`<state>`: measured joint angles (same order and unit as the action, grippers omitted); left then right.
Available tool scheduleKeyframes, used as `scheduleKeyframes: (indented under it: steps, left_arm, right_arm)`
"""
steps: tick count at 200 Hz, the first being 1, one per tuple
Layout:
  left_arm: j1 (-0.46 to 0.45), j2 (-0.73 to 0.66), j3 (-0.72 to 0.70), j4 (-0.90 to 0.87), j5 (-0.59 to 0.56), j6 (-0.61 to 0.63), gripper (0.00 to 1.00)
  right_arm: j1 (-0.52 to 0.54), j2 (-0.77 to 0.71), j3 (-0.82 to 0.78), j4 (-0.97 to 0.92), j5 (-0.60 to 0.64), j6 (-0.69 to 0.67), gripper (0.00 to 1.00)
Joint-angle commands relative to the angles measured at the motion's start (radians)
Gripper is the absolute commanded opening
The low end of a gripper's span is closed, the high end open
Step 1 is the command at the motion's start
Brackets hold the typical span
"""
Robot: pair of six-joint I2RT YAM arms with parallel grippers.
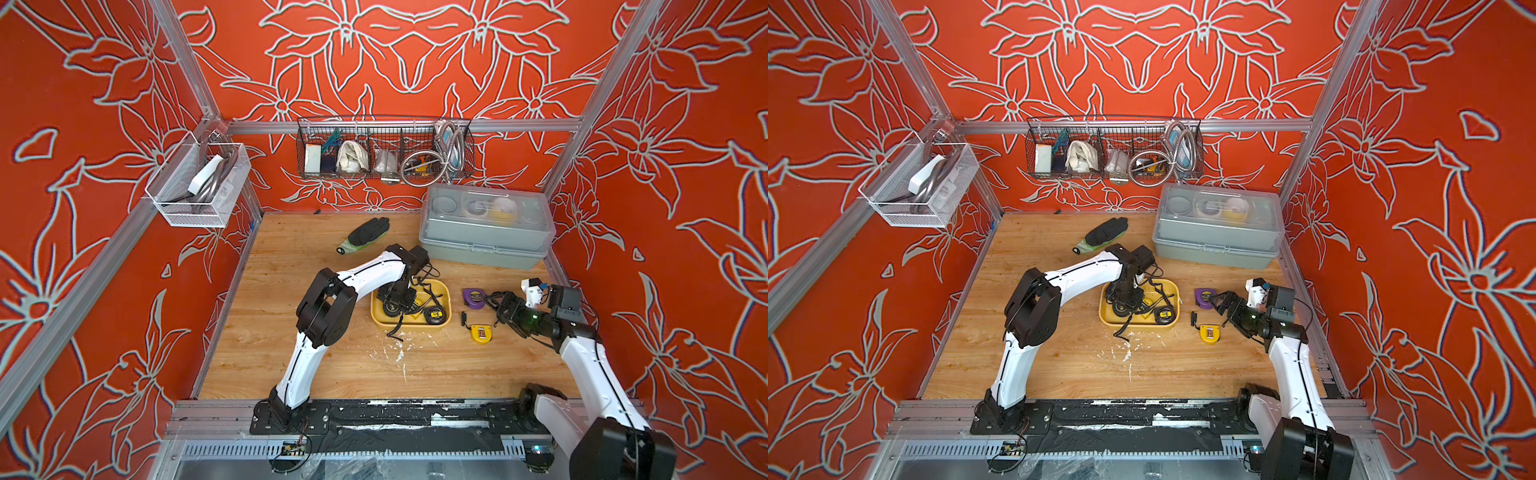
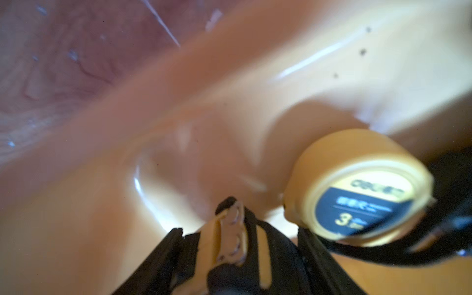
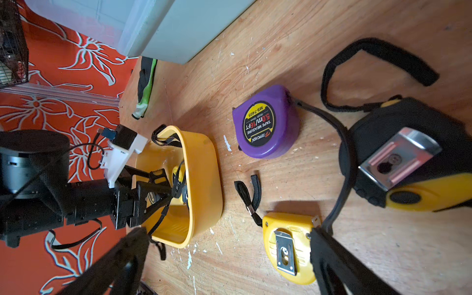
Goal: Take the tape measure out of the storage box
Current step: Pick up the tape measure from the storage box.
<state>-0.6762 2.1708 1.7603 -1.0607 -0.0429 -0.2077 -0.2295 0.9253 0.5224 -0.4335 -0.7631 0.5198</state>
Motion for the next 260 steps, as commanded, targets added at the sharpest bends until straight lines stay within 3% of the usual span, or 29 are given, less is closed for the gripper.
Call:
scheduleKeyframes:
  steps: [1,83,125,162,197,260]
  left_arm:
    - [0.010,0.036,0.005,-0.012,-0.005,-0.012,0.70]
    - [0.013,0.041,-0.088,0.031,0.031,-0.036,0.82]
    - [0.013,0.025,-0.100,0.035,0.029,-0.032,0.58]
    - [0.013,0.005,-0.091,0.023,0.029,-0.028,0.48]
    - [0.021,-0.082,-0.057,0.008,0.047,-0.046,0.46]
    - [0.033,-0.183,0.047,-0.042,0.143,-0.100,0.46]
  right_arm:
    - [0.008,-0.016,-0.019,0.009,-0.017,0.005,1.00]
    - [0.028,-0.025,-0.025,0.021,-0.046,-0.014,1.00]
    - [0.081,-0.028,-0.032,0.038,-0.071,-0.027,1.00]
    - [0.137,-0.031,-0.065,0.106,-0.103,-0.018,1.00]
    - [0.198,-0.073,-0.116,0.230,-0.172,-0.002,1.00]
    - [0.421,-0.074,-0.171,0.489,-0.063,0.069,1.00]
